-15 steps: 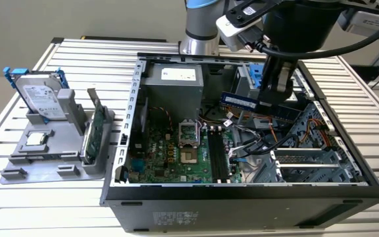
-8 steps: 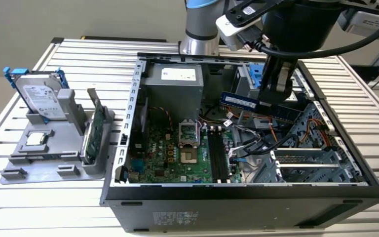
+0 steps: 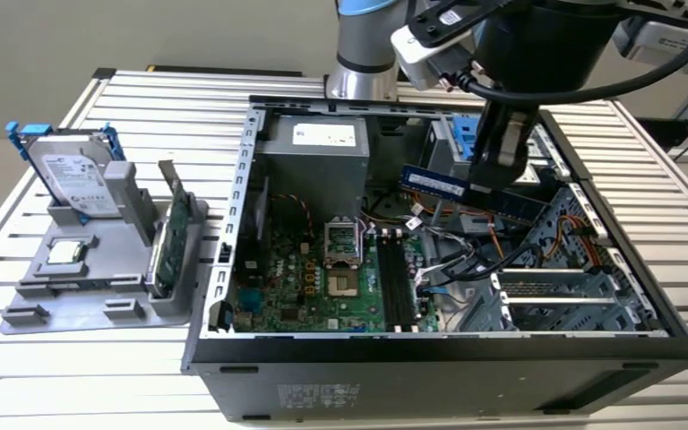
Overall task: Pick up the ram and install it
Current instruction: 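Insert the ram into the slot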
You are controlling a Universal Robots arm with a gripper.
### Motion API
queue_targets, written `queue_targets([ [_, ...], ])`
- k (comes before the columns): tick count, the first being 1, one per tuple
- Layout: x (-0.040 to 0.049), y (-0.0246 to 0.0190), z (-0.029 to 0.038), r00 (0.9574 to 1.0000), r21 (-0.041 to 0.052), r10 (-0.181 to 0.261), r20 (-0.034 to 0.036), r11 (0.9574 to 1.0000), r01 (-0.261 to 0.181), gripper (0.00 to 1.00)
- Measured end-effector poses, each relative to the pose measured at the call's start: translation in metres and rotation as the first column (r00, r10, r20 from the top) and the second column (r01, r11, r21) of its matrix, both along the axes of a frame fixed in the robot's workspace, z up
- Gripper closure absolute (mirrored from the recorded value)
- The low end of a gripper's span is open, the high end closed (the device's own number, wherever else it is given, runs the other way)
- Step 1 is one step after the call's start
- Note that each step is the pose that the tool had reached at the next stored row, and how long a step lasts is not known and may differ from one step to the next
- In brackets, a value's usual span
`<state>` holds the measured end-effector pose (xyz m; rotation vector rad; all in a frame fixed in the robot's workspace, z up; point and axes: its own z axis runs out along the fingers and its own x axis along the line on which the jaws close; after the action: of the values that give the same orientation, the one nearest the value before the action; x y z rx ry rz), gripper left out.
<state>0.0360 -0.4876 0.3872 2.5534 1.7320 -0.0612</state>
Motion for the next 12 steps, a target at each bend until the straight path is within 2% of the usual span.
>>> queue_targets([
  [6,0.0,0.0,-0.0001,0.9987,-0.0001,-0.051,0.0,0.9987,0.051,1.0],
  [12,0.0,0.0,-0.0001,0.9945,-0.0001,-0.105,0.0,0.9945,0.105,1.0],
])
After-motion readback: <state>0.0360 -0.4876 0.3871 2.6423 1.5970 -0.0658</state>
